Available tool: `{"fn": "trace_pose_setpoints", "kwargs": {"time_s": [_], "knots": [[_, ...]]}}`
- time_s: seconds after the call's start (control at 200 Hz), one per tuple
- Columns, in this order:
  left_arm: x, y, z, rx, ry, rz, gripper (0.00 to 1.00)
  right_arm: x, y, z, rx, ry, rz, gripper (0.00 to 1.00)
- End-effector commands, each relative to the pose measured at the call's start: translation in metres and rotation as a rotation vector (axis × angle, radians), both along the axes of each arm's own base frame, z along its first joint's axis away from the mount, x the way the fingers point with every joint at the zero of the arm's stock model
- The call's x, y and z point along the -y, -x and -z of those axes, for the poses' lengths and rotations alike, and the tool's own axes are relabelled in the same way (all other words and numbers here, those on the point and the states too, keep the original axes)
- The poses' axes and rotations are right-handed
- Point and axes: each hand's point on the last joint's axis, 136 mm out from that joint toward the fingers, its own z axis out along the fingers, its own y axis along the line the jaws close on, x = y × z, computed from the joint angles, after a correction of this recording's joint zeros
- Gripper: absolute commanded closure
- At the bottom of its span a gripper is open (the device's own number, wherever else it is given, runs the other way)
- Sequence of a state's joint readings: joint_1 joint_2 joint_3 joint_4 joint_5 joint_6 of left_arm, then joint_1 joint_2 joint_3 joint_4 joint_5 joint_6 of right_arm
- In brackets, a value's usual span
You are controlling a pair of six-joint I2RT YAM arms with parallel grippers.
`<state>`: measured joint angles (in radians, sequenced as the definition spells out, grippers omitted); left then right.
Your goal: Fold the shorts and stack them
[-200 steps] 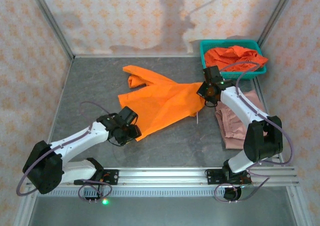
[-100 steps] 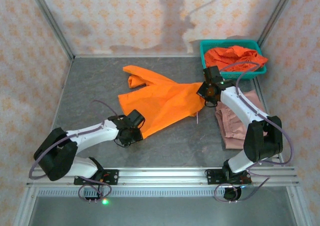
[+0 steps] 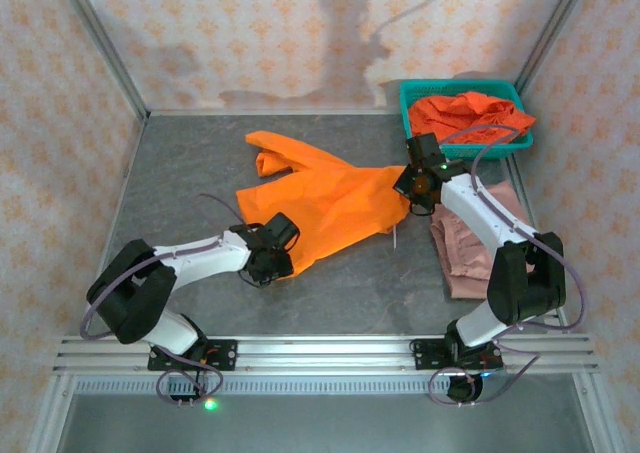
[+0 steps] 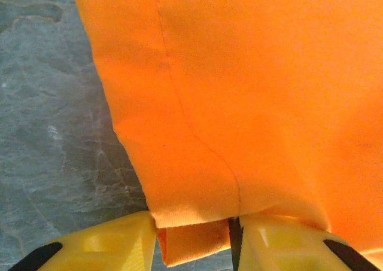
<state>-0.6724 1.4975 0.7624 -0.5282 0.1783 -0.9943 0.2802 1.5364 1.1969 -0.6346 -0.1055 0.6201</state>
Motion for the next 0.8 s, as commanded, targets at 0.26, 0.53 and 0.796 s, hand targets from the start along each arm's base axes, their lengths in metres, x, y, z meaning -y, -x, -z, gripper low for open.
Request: {"fn": "trace_pose_setpoints", "kwargs": {"time_s": [0.26, 0.53, 0.796], "knots": [[0.014, -0.018, -0.012, 0.027, 0.007, 0.006, 0.93, 0.005, 0.002, 0.003, -0.002, 0.016, 0.006, 1.00], [-0.015, -0.056, -0.097, 0.215, -0.012, -0.050, 1.00, 0.010, 0.000, -0.026, 0.061, 0.049, -0.017, 1.00], [-0.092, -0.095, -0.253, 0.599, 0.033, -0.225, 1.00, 0.002, -0.004, -0.095, 0.202, 0.020, -0.085, 1.00]]}}
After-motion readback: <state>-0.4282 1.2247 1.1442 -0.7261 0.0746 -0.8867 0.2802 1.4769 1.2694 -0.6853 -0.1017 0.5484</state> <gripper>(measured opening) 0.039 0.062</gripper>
